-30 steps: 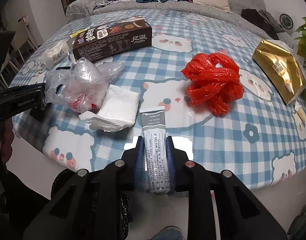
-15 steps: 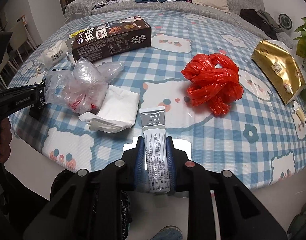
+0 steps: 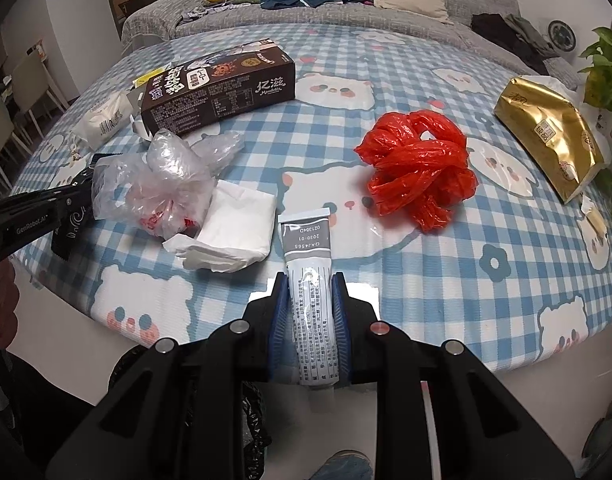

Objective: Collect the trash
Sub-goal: 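Lift the black packet and toothpaste tube off the table with both grippers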

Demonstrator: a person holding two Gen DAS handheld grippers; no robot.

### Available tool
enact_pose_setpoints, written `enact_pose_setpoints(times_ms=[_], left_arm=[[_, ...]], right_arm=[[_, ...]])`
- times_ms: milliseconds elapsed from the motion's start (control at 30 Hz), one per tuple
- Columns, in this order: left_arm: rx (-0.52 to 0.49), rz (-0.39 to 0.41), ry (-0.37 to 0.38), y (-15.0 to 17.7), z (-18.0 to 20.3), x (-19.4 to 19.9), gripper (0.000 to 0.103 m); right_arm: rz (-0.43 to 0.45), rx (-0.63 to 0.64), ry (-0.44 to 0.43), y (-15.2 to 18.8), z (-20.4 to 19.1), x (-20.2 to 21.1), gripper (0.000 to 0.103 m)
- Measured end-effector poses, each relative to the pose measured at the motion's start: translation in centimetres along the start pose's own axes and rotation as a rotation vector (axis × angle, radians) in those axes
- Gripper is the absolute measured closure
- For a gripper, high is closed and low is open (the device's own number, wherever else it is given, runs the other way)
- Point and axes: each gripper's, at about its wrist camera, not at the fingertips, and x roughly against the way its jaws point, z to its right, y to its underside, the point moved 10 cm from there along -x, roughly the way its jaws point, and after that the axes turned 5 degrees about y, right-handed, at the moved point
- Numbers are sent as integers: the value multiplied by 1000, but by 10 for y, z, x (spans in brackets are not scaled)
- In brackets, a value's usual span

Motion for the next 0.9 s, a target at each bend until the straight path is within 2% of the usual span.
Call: enact_pose_setpoints(times_ms=[400,900], left_arm=[[0,8,5,18,-7,23,83],[21,28,28,60,-3,58,83]], right_arm=[[15,-17,20,9,-1,19,81],[37,-15,8,35,-22,48,81]])
